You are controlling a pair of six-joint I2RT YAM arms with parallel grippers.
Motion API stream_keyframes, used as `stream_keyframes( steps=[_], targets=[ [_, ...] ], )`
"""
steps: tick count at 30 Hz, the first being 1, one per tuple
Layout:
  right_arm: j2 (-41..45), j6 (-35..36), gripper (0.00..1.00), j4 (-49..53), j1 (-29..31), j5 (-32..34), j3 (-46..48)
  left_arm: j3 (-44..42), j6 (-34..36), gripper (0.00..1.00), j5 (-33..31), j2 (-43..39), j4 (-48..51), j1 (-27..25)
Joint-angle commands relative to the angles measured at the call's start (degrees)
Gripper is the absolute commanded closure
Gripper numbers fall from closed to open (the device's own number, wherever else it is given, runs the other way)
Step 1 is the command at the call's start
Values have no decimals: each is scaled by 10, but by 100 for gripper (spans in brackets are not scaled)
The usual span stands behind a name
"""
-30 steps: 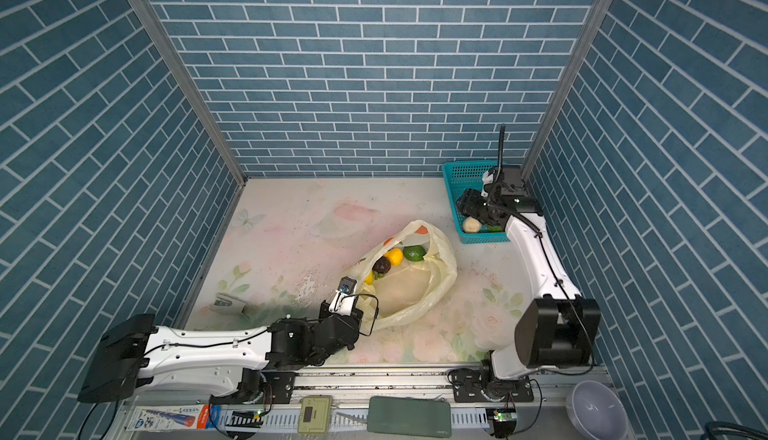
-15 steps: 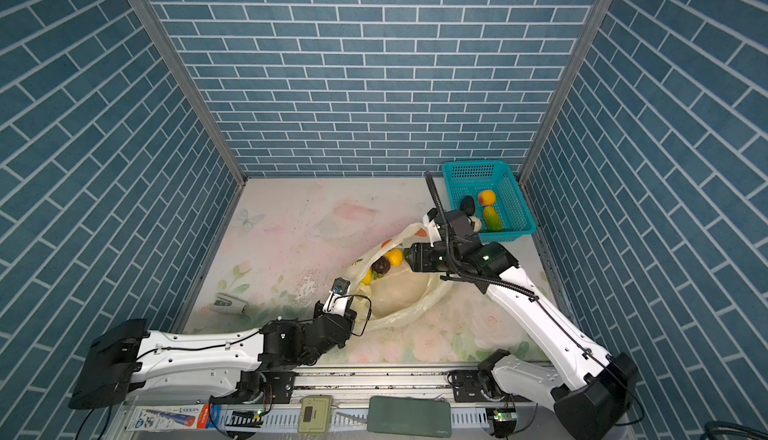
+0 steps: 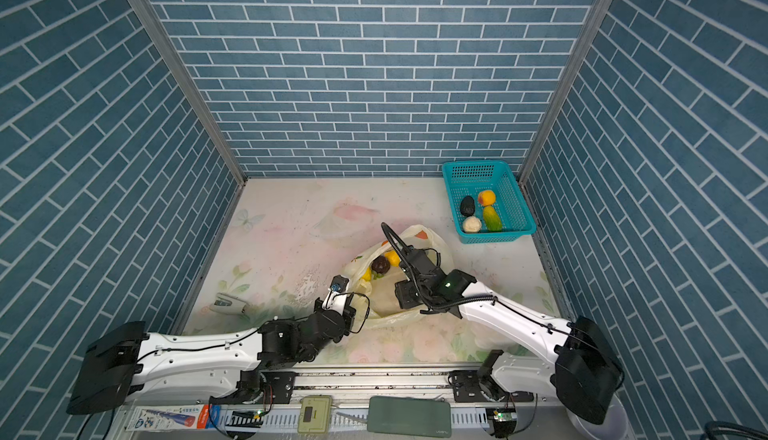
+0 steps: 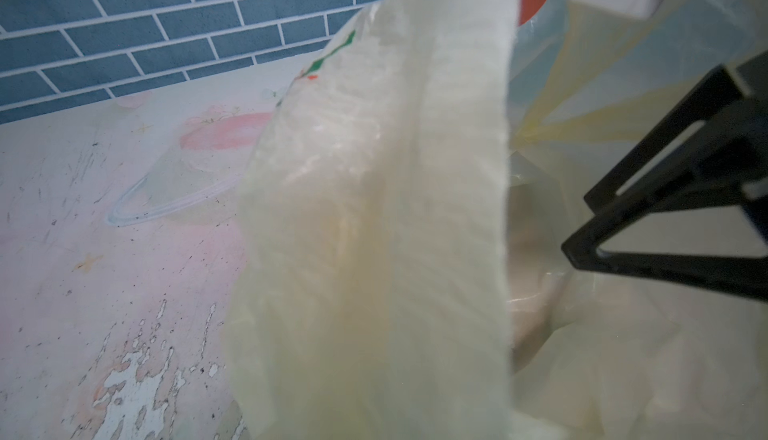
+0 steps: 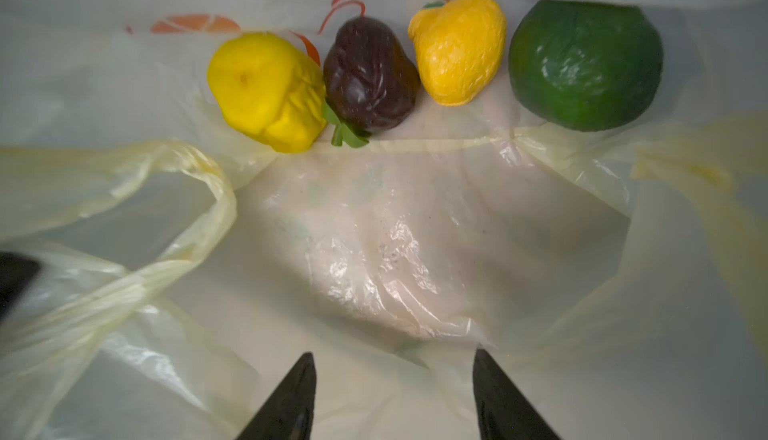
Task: Untie the knot of the plastic bag and take out the fruit
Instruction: 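Move the right gripper back into the bag toward the dark plum, then grasp the dark purple plum inside the bag with the right gripper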
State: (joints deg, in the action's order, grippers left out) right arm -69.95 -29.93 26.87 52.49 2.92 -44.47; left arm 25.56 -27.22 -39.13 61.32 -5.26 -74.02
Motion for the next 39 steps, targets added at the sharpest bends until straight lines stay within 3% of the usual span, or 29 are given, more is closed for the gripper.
stream_keyframes(
  steps=[1,11,17,24,34,39],
  targets=[
    [-19,21,40,-33,10,21,31,1,12,100,-23,-15,-2,4],
    [-87,46,40,-93,23,-21,65,21,5,100,-44,4,19,4],
    [-125,27,37,-112,23,-13,-6,31,3,100,-43,-4,56,4],
    [-207,-79,35,-201,9,-17,-59,25,15,100,-20,-20,81,5],
    [-272,-233,32,-353,-8,49,-53,12,26,100,5,-20,67,9],
    [-295,-262,30,-374,-14,70,-70,8,34,100,12,-25,62,10]
  ],
)
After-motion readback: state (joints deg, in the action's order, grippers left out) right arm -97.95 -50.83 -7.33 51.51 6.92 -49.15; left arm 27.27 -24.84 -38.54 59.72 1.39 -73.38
